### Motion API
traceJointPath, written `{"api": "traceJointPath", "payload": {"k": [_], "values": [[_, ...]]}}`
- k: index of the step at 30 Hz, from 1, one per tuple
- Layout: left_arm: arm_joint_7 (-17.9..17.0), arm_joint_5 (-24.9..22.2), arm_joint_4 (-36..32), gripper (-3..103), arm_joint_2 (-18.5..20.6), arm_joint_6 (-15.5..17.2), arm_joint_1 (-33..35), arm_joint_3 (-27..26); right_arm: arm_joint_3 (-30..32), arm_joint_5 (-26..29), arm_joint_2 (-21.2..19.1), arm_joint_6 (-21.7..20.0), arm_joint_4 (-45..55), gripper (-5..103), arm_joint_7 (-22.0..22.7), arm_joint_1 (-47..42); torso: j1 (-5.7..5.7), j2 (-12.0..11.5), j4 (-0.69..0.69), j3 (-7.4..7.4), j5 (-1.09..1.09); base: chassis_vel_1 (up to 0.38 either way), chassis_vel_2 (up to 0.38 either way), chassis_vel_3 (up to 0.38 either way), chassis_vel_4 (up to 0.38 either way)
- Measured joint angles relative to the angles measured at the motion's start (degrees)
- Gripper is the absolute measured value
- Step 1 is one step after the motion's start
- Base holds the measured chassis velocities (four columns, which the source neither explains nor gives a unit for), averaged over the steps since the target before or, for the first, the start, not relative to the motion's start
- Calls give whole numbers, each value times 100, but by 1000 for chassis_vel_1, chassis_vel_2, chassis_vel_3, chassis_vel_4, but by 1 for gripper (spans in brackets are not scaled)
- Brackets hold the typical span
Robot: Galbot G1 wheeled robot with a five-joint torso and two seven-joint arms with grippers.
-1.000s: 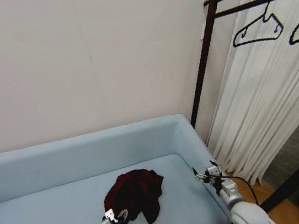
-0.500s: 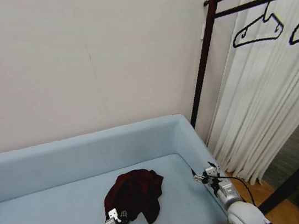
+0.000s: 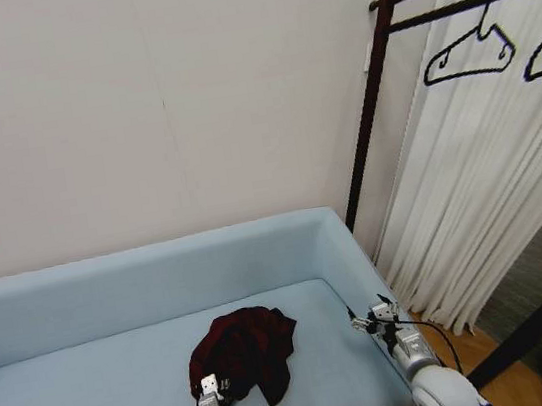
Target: Pick up the clothes from the sofa and hang them on the clothes hanger.
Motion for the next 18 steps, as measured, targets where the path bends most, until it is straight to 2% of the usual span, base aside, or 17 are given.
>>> {"api": "traceJointPath", "payload": {"k": [4,6,7,11,18], "values": [[1,191,-69,87,2,-66,49,23,-15,-11,10,5,-28,100,-1,14,0,0,0,0,0,0,0,0,0],[3,246,-69,87,1,-87,56,36,-20,-13,12,8,-35,100,0,18,0,0,0,0,0,0,0,0,0],[13,316,-55,91,-2,-117,57,47,-25,-14,15,10,-43,100,0,20,0,0,0,0,0,0,0,0,0],[65,480,84,97,-12,-194,37,66,-40,-24,26,14,-55,100,-1,24,0,0,0,0,0,0,0,0,0],[298,807,346,88,12,-350,-13,32,-41,-31,34,26,-59,100,1,6,0,0,0,0,0,0,0,0,0]]}}
